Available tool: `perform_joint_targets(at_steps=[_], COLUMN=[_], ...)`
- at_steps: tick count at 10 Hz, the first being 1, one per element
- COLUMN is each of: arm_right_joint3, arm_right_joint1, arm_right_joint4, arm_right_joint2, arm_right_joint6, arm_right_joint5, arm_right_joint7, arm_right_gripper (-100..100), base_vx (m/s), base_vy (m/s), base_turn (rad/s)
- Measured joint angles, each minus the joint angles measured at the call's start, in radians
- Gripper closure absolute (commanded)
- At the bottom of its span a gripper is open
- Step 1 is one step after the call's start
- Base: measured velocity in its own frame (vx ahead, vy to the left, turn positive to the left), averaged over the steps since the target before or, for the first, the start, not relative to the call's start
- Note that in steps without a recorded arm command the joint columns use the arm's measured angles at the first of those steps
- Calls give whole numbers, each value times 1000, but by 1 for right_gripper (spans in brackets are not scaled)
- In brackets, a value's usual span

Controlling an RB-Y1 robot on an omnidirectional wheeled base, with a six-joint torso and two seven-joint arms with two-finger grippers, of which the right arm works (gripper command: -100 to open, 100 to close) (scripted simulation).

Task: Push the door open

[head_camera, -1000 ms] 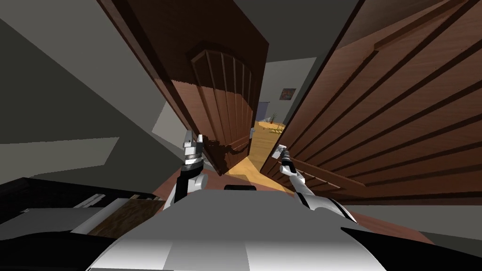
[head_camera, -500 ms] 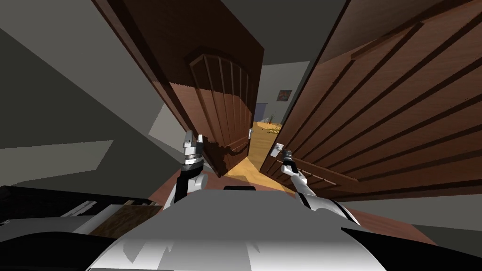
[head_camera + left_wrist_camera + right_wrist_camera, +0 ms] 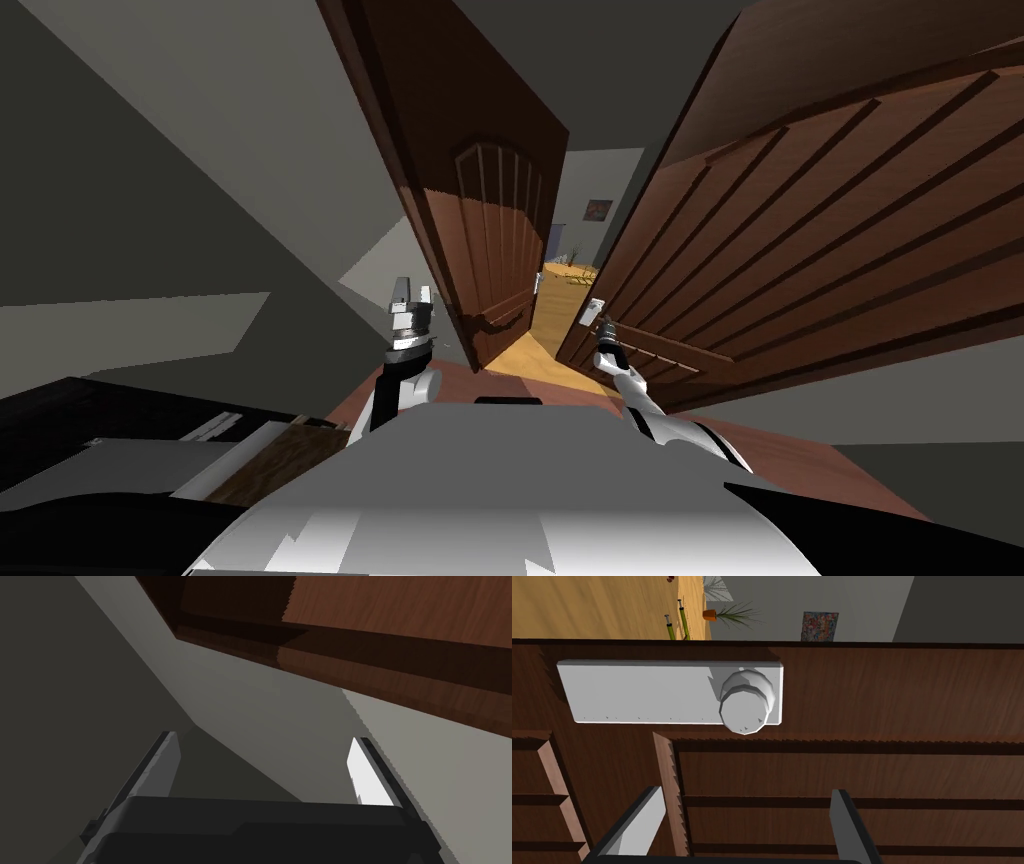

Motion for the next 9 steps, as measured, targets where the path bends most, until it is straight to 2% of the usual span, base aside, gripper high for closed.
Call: perform_joint_targets(at_steps=[2,6,9], arm_right_joint3=[-1,-8,-14], arm_right_joint1=[1,3,5], arm_right_joint4=[2,10,13], arm_right_joint2=[2,5,9], arm_right_joint6=[-1,-15,-25], arm_right_joint5=[0,-1,-1], arm_right_joint7=[1,7,12], arm_right_gripper=[-100,-100,-100], base_vx=[142,199,162], base_vy=[-49,-129,-86], base_turn=[17,28,18])
